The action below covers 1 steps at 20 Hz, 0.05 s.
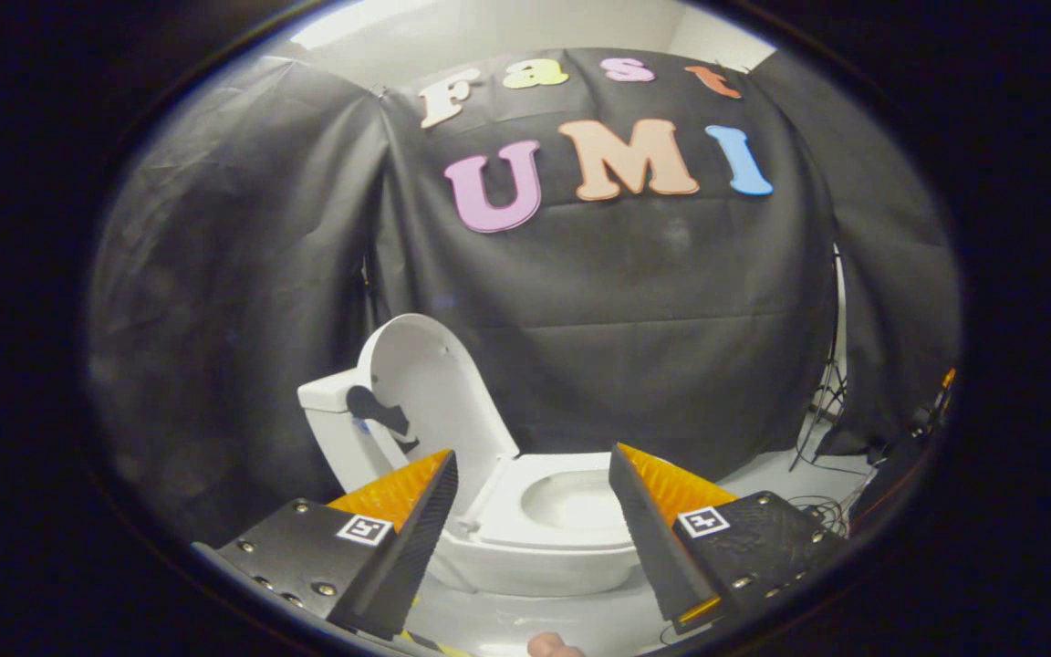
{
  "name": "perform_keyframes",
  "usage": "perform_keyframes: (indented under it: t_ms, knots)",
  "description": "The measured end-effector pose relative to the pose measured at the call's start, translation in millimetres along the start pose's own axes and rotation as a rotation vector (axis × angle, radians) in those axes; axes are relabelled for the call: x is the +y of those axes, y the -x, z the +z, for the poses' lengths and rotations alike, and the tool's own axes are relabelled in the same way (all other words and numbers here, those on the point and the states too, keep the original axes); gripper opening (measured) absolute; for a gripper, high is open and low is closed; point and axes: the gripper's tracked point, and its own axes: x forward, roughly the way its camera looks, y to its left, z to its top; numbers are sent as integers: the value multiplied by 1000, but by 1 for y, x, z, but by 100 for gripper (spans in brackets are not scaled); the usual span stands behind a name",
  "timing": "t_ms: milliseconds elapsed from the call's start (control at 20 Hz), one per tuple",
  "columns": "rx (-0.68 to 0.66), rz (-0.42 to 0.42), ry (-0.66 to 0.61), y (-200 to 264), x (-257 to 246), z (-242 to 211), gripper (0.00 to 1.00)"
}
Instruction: Open the toilet lid.
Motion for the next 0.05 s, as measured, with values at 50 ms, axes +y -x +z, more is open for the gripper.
perform_keyframes:
  t_ms: [50]
  knots:
    - [-1,-21,-3,0,-10,-1,98]
